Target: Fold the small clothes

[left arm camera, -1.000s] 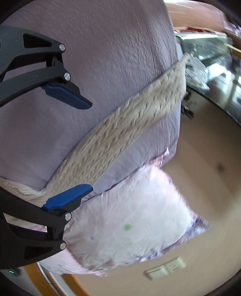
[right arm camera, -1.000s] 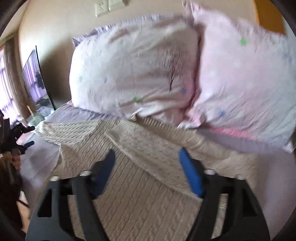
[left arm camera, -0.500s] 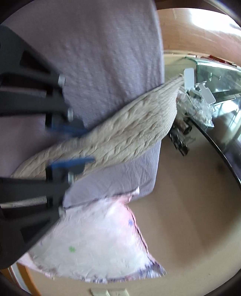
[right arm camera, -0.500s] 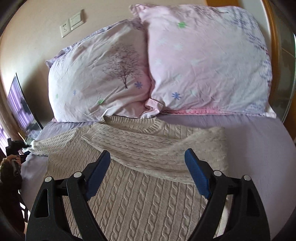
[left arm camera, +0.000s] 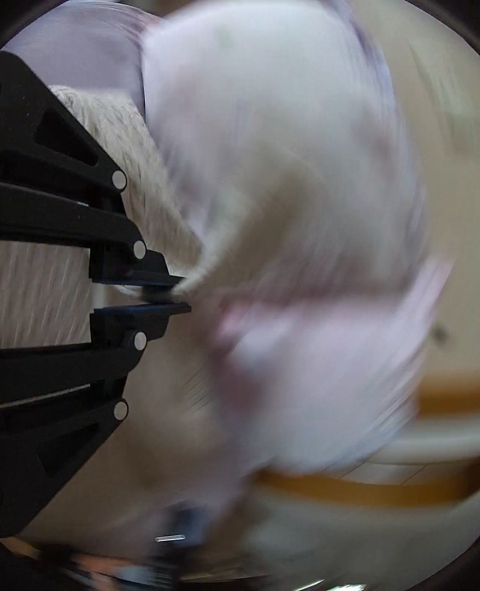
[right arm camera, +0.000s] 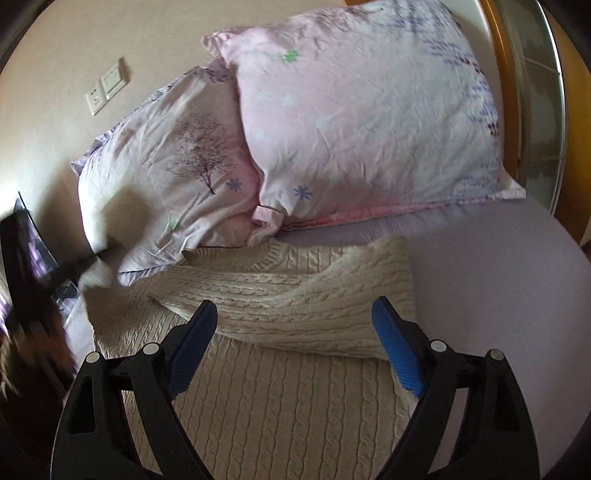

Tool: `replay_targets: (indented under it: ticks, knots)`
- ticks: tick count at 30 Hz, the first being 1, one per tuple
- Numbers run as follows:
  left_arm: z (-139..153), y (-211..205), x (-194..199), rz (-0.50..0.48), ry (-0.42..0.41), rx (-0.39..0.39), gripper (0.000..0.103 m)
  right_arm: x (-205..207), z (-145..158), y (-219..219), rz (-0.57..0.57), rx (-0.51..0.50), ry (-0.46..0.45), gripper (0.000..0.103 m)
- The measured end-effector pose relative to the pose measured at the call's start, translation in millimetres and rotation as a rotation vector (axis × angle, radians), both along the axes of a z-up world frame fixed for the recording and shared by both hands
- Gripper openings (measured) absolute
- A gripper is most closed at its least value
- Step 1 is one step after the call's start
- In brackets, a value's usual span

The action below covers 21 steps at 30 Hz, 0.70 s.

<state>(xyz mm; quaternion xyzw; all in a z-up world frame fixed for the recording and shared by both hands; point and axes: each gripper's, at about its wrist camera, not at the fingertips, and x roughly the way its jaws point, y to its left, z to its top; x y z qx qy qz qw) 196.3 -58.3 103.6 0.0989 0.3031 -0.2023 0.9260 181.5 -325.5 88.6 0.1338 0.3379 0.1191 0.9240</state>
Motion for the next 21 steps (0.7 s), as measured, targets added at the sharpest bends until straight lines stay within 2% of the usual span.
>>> replay_targets:
  ticks: [2, 3, 6, 9, 10, 12, 17, 19, 21]
  knots:
    - [-18.4, -23.0, -12.6, -0.067, 0.05, 0.04, 0.011, 0.8, -3.9, -11.2, -0.015, 0.034, 0.03, 0.087]
    - [-21.6, -19.0, -19.6, -0.067, 0.062, 0.028, 0.011, 1.2, -6.4, -18.4, -0.024, 0.053, 0.046, 0.085]
    - [-19.4, 20.9, -37.5, 0.02, 0.064, 0.001, 0.014, 6.4, -12.4, -32.9, -0.036, 0.084, 0.09, 0.066]
    - [-19.2, 66.1, -61.9, 0.121, 0.069, 0.01, 0.021, 21.7, -23.7, -36.3, -0.023, 0.137, 0.153, 0.055]
    - [-19.4, 74.1, -68.2, 0.138, 0.076, 0.01, 0.022, 27.7, -27.3, -34.2, -0.014, 0.149, 0.171, 0.054]
    - [-20.7, 105.1, -86.1, 0.195, 0.108, -0.01, 0.032, 42.3, -36.3, -28.2, -0.008, 0.163, 0.206, 0.054]
    - [-27.6, 153.5, -117.6, 0.277, 0.19, -0.104, 0.041, 80.8, -57.0, -24.2, -0.064, 0.174, 0.291, 0.044]
    - [-32.9, 163.9, -126.7, 0.278, 0.218, -0.132, 0.043, 93.7, -66.7, -22.7, -0.057, 0.185, 0.322, 0.008]
    - [-37.3, 170.6, -134.1, 0.276, 0.238, -0.156, 0.044, 95.4, -64.7, -20.5, -0.056, 0.185, 0.297, 0.008]
